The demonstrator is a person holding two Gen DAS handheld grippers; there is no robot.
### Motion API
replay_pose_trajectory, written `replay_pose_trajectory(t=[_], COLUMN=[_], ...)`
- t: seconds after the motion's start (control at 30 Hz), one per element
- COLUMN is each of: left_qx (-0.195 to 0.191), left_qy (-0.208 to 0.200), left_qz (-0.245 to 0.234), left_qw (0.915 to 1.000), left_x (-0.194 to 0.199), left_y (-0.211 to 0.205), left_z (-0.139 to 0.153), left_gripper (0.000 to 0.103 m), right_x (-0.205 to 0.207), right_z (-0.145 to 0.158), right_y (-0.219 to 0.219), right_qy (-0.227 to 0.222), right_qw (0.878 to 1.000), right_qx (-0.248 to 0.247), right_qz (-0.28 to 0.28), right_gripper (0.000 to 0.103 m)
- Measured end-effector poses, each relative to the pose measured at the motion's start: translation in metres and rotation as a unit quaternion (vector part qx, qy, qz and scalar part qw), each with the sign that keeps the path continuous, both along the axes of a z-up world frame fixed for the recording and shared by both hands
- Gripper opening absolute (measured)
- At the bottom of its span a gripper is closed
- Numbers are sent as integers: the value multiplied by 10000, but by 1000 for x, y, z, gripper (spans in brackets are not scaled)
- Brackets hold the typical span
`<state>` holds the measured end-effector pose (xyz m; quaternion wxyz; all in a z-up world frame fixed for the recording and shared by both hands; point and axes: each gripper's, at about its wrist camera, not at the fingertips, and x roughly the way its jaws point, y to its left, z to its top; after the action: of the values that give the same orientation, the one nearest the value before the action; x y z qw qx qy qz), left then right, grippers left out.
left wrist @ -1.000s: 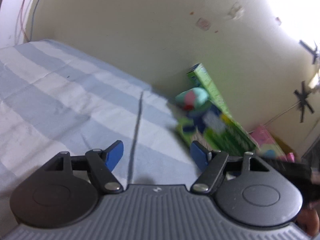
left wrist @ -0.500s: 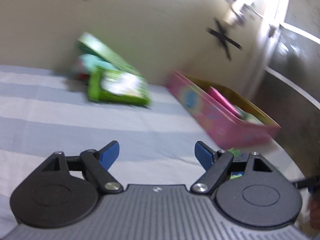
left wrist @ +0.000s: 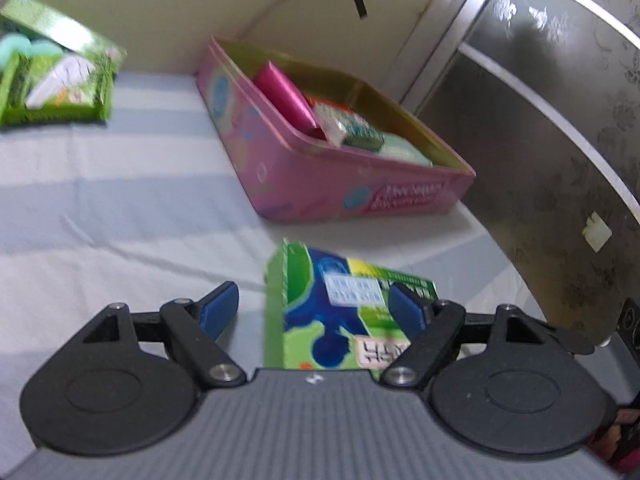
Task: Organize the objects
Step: 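Carry the green box toward the pink tin with the right gripper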
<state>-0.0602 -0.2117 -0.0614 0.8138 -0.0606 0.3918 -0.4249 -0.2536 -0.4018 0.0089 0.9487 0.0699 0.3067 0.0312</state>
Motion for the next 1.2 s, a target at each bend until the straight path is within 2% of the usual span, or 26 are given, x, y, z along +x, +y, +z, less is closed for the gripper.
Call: replay_pose_trajectory(t=[0.07,0.13,0.2,0.4,0.5,0.6,0.67,0.77,0.87,0.97,1.1,1.2], left_qx=[118,267,304,219,81,-59,-138,-196,-112,96,369,446], left_qy=[-182,-354,-360,-239,-525,-926,-1118,-1179,-1108,-966,-711,-541], left_qz=[12,-41,-44,98,2,-51,4,200,418,614,854,999], left_qw=[9998,9990,9989,9994,9986,9957,9936,9926,9929,9934,9931,9925], left_x=[-7,-13,-16,-18,-26,-26,-16,14,53,94,133,152], left_y=[-5,-11,-15,-25,-34,-49,-63,-88,-113,-139,-165,-175], left_z=[-1,0,-1,6,27,57,77,98,104,99,80,68], left_gripper=[81,75,75,69,69,70,70,71,71,71,71,72], right_x=[10,18,20,3,-8,-7,5,36,86,143,202,229], right_z=[-3,-8,-12,-8,8,36,55,78,89,87,72,63], right_y=[9,15,16,-10,-20,-30,-41,-61,-83,-103,-127,-136], right_qy=[2,17,-59,-336,-675,-1040,-1203,-1256,-1027,-556,142,409], right_qw=[9996,9993,9992,9991,9974,9945,9925,9919,9945,9981,9998,9990], right_qx=[-227,-231,-304,258,236,10,-109,-124,-139,-241,-102,-147], right_qz=[139,299,267,50,-56,-135,-170,-170,-125,-76,-19,-122], right_gripper=[82,76,76,71,71,71,71,71,71,71,71,72])
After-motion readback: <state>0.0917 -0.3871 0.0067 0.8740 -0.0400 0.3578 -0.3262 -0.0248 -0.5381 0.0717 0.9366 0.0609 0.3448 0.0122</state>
